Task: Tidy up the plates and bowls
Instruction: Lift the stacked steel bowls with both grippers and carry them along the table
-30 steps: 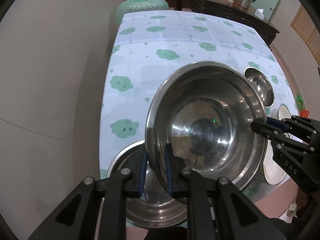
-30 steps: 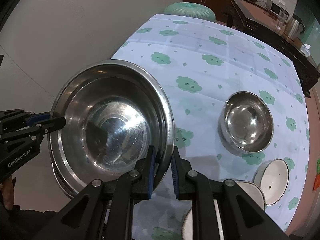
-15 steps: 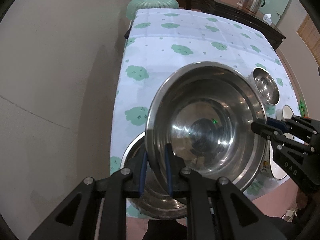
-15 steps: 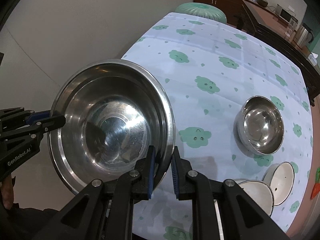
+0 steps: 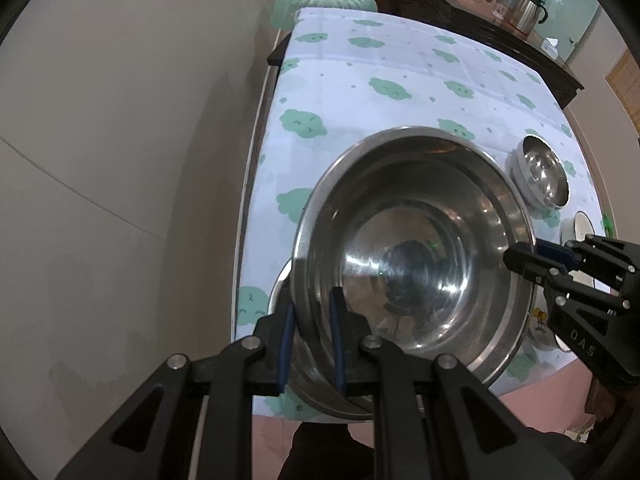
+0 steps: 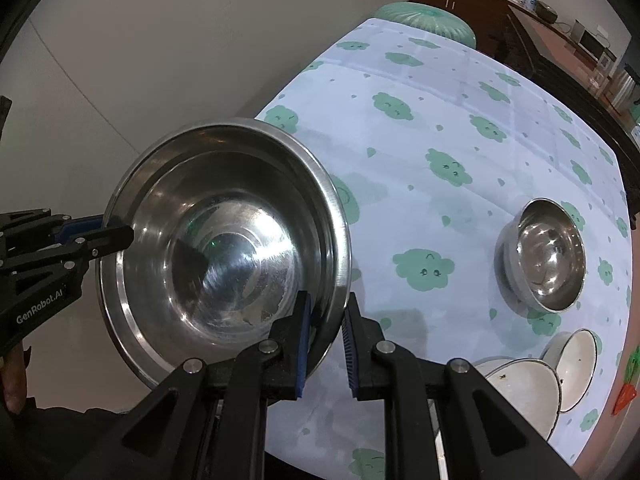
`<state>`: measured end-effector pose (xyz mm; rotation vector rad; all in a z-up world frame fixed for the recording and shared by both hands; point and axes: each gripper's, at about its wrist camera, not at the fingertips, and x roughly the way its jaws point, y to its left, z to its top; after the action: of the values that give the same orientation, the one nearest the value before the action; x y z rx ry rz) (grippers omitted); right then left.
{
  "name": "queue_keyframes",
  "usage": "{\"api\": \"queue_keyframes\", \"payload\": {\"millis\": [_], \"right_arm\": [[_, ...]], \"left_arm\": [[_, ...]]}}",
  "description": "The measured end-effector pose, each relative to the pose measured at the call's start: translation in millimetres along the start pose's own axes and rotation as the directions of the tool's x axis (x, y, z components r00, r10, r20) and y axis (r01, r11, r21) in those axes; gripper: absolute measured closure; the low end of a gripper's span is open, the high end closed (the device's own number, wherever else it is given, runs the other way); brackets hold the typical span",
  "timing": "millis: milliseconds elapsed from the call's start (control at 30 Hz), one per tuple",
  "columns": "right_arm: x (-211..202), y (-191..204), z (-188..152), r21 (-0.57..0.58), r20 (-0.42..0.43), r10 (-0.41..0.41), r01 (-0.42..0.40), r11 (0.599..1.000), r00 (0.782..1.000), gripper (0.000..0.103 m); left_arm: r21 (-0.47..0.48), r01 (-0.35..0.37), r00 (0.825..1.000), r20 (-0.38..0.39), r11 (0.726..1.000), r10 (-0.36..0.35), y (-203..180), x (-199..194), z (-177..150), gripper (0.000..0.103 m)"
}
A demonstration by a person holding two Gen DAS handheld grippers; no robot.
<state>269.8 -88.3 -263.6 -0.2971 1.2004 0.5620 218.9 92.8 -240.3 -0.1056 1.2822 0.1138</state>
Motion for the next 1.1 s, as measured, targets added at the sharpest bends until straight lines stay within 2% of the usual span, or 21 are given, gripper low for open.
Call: {"api": "queue_keyframes", "payload": {"millis": [500, 1100], "right_arm": [[14, 29, -1, -0.054, -0.041, 0.022, -0.025, 0.998, 0.999, 0.086], [25, 42, -5, -0.08, -0.083, 0.032, -0.039, 0.996, 0.996, 0.085]], "left_arm": [[-0.046, -0.015, 0.999, -0.032, 0.999, 0.014, 24, 6, -18, 0.089], [-0.055, -0.018, 0.998, -0.064, 0.998, 0.015, 33, 15, -29, 0.089]]}}
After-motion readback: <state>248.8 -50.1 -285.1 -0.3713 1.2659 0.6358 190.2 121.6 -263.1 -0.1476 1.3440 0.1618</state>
